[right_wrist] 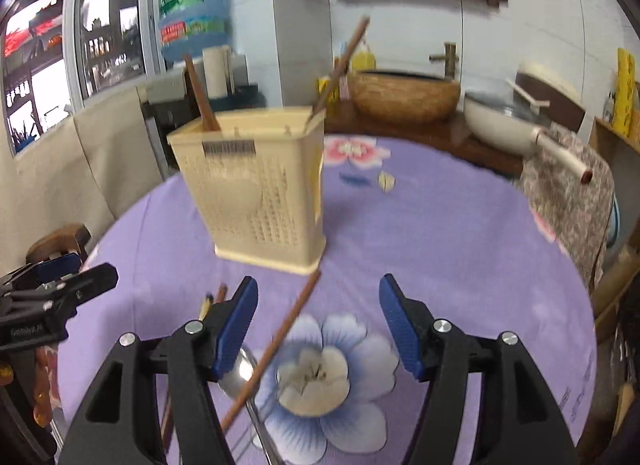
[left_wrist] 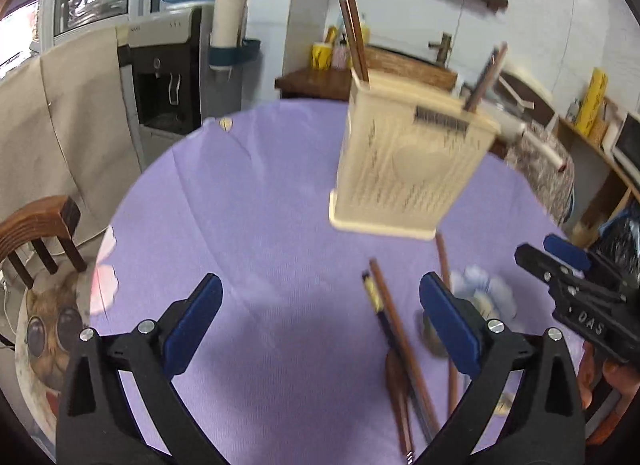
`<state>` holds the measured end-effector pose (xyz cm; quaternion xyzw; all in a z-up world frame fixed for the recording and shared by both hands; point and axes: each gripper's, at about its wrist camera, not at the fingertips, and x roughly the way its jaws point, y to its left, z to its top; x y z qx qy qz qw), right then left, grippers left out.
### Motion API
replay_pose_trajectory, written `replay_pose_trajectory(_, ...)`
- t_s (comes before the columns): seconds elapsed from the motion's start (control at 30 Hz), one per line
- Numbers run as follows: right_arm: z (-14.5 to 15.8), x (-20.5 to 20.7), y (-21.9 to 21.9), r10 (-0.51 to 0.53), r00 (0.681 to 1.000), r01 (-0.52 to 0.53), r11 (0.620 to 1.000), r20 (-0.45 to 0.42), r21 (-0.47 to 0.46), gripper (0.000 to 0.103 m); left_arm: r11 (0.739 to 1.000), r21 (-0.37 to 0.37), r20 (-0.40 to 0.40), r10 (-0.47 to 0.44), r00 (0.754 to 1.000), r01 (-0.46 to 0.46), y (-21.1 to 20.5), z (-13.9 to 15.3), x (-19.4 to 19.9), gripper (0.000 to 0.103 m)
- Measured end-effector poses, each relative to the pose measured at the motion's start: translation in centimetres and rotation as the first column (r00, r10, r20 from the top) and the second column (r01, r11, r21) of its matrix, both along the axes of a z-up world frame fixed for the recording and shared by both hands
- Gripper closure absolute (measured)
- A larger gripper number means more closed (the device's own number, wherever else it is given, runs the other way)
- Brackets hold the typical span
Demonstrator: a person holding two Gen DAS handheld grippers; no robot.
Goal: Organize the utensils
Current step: 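Grasp a wooden chopstick with the right tool while the left tool grasps another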
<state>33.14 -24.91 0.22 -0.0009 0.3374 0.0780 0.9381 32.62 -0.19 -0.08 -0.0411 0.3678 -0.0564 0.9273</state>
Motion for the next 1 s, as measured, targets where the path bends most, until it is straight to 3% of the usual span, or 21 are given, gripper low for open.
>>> replay_pose_trajectory(0.07, -1.5, 0.0, 0.1, -0.004, 0.999, 0.004, 1.000, -0.043, 0.009, 0.041, 1.000, 0.017, -0.034, -0.018, 0.999, 0.018, -0.4, -1.6, -0.3, 0.008)
replay_pose_trajectory(0.3, -3.1, -0.3, 0.2, -0.016, 0.996, 0.018, 1.000, -0.087, 0.016, 0.041, 0.996, 0.020, -0.127, -0.082, 0.989, 0.085, -1.8, -4.6, -2.0, 0.036)
replay_pose_trajectory(0.57, -3.5, -0.3, -0.3, -0.023, 0.994, 0.026, 0.999, -0.105, 0.033, 0.041, 0.982, 0.044, -0.183, -0.173, 0.968, 0.184, -4.7, -6.0, -4.4, 0.050)
replay_pose_trajectory(1.0, -3.4, -0.1, 0.3, -0.003, 0.993, 0.007, 0.999, -0.121, 0.034, 0.041, 0.983, 0.067, -0.200, -0.154, 0.968, 0.171, -5.6, -6.6, -3.4, 0.069)
